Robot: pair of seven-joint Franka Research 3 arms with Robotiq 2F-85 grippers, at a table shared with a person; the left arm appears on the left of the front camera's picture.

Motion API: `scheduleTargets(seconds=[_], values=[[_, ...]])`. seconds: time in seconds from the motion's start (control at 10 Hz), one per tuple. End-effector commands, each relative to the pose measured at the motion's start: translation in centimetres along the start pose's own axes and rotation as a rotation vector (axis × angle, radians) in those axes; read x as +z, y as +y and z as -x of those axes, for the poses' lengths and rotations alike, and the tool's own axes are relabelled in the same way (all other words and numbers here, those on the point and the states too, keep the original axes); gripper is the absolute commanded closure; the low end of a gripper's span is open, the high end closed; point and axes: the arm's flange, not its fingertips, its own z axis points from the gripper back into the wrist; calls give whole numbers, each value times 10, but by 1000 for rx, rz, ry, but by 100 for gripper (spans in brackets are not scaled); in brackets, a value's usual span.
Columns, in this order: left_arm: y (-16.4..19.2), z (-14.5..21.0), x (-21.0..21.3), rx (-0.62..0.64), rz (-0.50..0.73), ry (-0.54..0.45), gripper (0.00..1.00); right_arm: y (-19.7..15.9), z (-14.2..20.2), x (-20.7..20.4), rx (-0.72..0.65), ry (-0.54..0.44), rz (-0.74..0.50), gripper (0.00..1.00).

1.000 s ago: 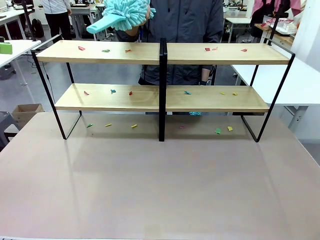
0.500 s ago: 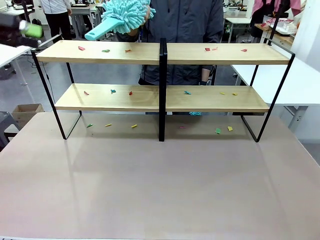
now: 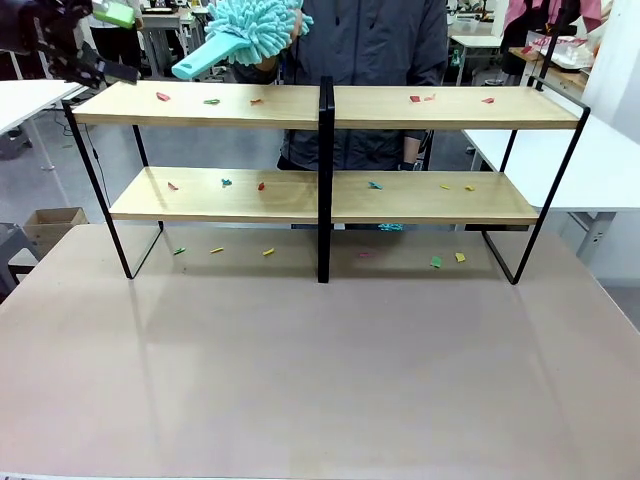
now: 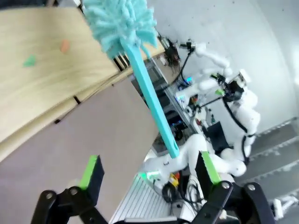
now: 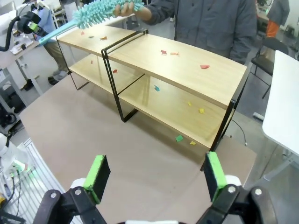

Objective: Clean the shelves.
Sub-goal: Pick up the Duster when the human hands it over.

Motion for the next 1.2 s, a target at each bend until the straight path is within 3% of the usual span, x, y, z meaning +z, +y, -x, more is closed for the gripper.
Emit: scheduleTargets(seconds=[0.0, 0.5, 0.9, 1.0, 1.1], values=[[-3, -20, -44, 83, 9, 45, 0, 0, 0, 0, 2, -5, -8, 0], [27, -76, -103, 349, 92, -20, 0, 0, 0, 0, 2, -5, -8, 0], [30, -74, -108, 377, 110, -7, 0, 0, 0, 0, 2, -5, -8, 0], [30, -73, -108, 362, 107, 8, 57, 0, 0, 0, 2, -5, -8, 0], [29, -72, -108, 359, 107, 19, 58, 0, 0, 0, 2, -5, -8, 0]])
